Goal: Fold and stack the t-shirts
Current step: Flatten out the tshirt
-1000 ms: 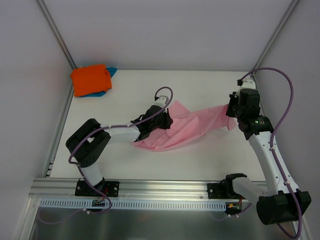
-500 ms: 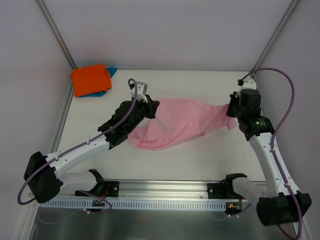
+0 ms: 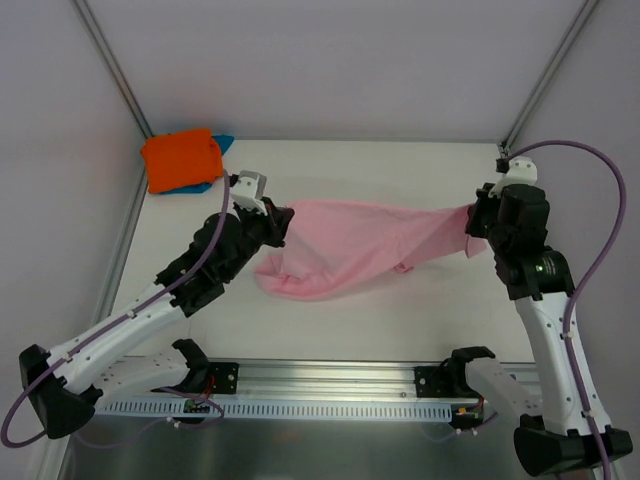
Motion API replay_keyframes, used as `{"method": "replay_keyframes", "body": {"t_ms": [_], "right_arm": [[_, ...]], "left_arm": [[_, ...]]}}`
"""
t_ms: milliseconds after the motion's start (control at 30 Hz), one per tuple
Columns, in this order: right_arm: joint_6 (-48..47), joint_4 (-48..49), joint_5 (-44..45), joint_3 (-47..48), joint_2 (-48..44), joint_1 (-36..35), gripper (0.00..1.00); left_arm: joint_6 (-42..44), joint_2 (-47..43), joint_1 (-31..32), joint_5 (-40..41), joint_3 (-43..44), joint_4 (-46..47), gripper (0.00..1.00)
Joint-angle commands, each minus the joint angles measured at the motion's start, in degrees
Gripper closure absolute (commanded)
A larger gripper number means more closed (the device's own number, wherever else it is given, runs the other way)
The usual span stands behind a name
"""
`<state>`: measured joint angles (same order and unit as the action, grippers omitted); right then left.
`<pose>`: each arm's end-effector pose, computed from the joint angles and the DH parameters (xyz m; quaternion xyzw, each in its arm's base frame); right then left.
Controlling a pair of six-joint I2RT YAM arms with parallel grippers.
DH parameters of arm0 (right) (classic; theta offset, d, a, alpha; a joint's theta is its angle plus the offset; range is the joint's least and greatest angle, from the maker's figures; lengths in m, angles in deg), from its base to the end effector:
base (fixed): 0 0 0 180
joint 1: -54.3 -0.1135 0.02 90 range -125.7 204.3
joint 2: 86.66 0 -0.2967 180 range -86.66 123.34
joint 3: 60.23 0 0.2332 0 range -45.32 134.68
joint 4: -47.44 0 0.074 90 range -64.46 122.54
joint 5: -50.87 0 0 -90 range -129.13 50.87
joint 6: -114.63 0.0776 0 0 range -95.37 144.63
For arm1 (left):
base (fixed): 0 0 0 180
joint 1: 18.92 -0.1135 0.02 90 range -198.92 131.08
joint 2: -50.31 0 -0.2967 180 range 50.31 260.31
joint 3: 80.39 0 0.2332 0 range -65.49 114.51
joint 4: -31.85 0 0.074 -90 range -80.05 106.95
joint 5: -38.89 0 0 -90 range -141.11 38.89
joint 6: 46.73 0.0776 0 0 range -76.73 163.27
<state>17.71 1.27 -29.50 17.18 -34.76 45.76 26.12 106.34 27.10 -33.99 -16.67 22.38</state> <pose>0.1881 0.0151 0.3943 -0.0629 0.8185 -0.0610 0.5678 0.1785 -0.1521 0.3862 0.0767 0.7134 -0.2695 0.6423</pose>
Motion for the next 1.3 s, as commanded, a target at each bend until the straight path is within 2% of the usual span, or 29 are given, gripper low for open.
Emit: {"method": "replay_keyframes", "body": {"t_ms": [0, 167, 533, 733, 1000, 1267], "right_arm": [[-0.1, -3.4, 0.5, 6.7, -4.9, 0.4, 0.99], [1.4, -9.7, -2.2, 12.9, -8.9, 0.3, 0.99], [1.6, -19.2, -4.7, 15.4, -19.0, 0.4, 0.99], [-0.4, -24.5, -4.4, 23.5, -20.8, 0.4, 0.99], [-0.4, -24.9, -6.3, 31.3, -21.9, 0.4, 1.0], [-0.6, -19.1, -8.0, 36.4, -20.9, 0.4, 0.99]], "left_arm": [[2.0, -6.4, -0.3, 1.4, 2.6, -3.7, 1.0], [1.5, -13.3, -0.3, -0.2, 4.1, -10.2, 1.0], [1.1, -24.1, -0.2, -3.7, 4.0, -20.8, 1.0], [3.1, -28.0, -0.2, -4.3, 8.7, -26.0, 1.0], [3.4, -31.5, -0.2, -5.7, 14.3, -28.9, 1.0], [6.6, -31.0, -0.2, -5.3, 20.1, -29.2, 1.0]]}}
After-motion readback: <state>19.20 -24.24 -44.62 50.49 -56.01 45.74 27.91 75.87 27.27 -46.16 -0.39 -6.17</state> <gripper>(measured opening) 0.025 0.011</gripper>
